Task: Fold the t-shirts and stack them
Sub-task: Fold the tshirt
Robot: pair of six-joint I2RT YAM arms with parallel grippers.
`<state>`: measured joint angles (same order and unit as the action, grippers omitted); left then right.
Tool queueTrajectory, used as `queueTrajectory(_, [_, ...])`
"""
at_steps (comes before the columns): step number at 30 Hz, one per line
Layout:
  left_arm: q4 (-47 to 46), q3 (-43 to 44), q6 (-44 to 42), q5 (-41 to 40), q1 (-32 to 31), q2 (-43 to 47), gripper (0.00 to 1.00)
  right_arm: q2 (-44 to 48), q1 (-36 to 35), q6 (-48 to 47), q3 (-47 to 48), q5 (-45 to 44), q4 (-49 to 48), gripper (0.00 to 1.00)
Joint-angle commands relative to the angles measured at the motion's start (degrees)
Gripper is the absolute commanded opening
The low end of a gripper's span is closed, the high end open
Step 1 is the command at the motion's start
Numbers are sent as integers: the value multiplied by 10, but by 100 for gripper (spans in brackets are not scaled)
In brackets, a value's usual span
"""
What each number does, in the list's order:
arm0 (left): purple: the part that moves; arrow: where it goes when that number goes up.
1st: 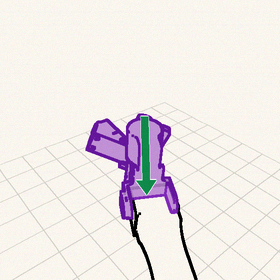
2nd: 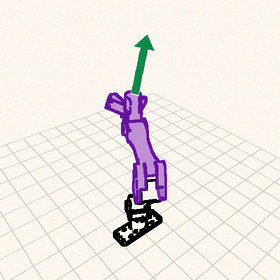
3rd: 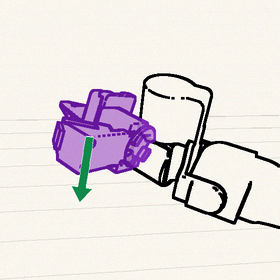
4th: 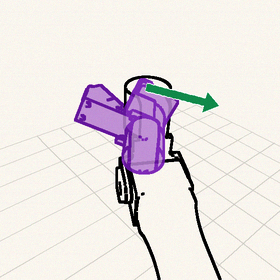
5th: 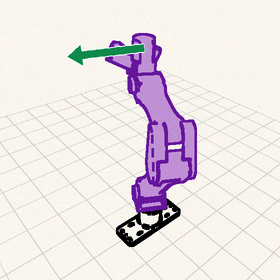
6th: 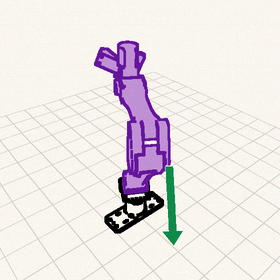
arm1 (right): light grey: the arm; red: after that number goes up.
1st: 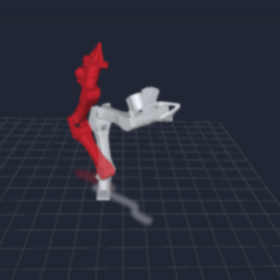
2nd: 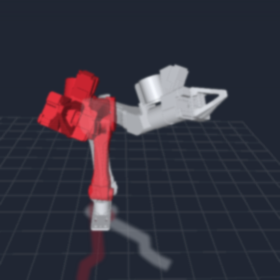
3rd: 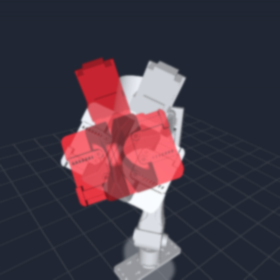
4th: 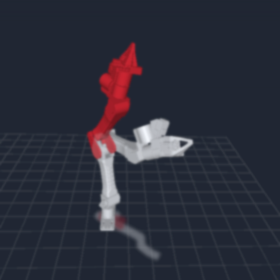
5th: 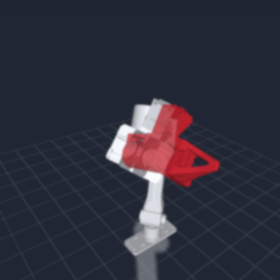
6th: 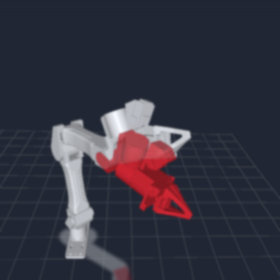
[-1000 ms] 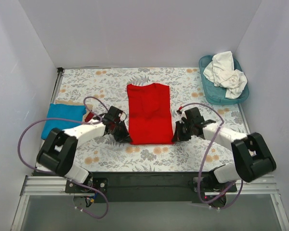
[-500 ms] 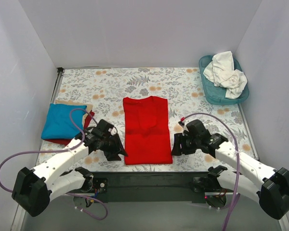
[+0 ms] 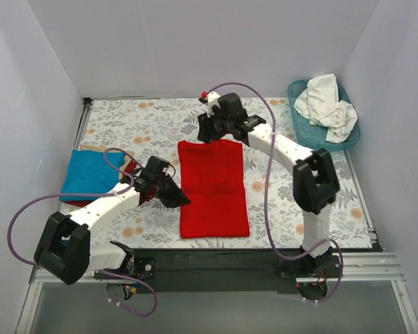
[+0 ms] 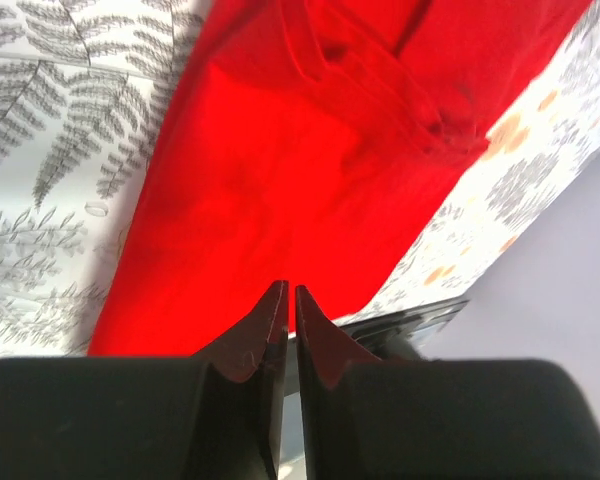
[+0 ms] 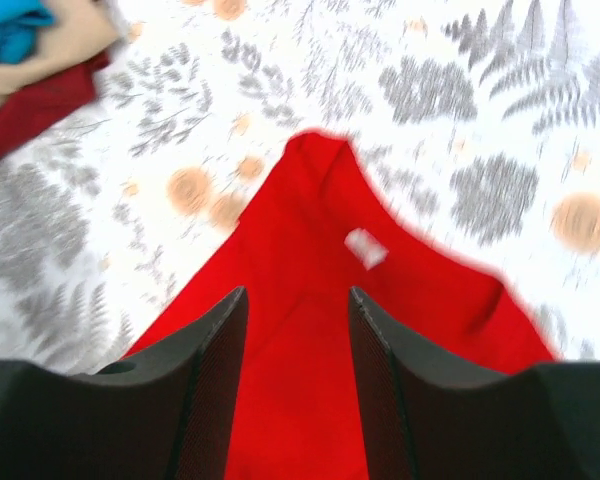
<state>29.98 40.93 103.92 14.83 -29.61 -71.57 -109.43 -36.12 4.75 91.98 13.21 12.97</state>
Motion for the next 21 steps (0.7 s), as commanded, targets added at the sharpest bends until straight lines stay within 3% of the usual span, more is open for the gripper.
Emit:
queueTrajectory(1, [-86,-16,86,23,16,-25,5,-96,1,-93,119,38,-16,50])
queueTrajectory(6, [-113,-32,120,26,24,-64,4,-229,-2,-113,234,86,-30,50])
queueTrajectory(10, [-120,-51,135,24,27,-79,4,-289,-15,-120,267,88,-42,49])
queueTrajectory(21, [-120,-70,149,28,30,-108,4,-308,-38,-118,246,52,-102,48])
